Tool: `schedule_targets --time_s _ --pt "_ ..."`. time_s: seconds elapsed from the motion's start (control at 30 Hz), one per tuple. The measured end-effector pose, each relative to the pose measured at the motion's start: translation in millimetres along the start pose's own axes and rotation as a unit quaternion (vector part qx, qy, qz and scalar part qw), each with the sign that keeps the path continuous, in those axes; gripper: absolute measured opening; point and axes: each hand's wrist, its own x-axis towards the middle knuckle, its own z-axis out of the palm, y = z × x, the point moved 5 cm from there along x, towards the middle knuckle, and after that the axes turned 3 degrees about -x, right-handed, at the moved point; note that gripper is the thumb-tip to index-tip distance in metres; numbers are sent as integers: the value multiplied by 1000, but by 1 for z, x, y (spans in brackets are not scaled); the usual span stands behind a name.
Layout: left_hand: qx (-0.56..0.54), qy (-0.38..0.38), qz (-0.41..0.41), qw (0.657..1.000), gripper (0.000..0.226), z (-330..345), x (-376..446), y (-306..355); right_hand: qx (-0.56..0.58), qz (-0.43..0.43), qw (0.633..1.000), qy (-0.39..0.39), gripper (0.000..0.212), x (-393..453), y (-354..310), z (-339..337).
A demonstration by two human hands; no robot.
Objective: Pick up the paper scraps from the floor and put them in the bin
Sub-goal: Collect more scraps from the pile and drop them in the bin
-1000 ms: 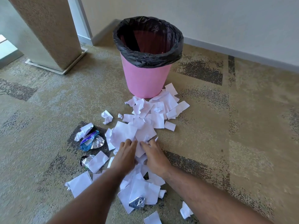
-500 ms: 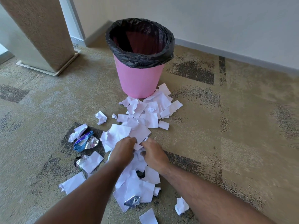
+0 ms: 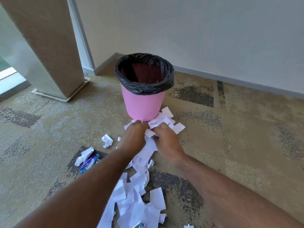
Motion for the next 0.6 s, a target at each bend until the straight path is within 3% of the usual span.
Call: schedule_targets --time_s 0.2,0.6 --pt "15 69 20 997 26 -50 47 30 -26 -51 994 92 14 41 -18 -62" --pt "52 196 125 971 33 -144 129 67 -22 -102 970 219 28 122 -60 -156"
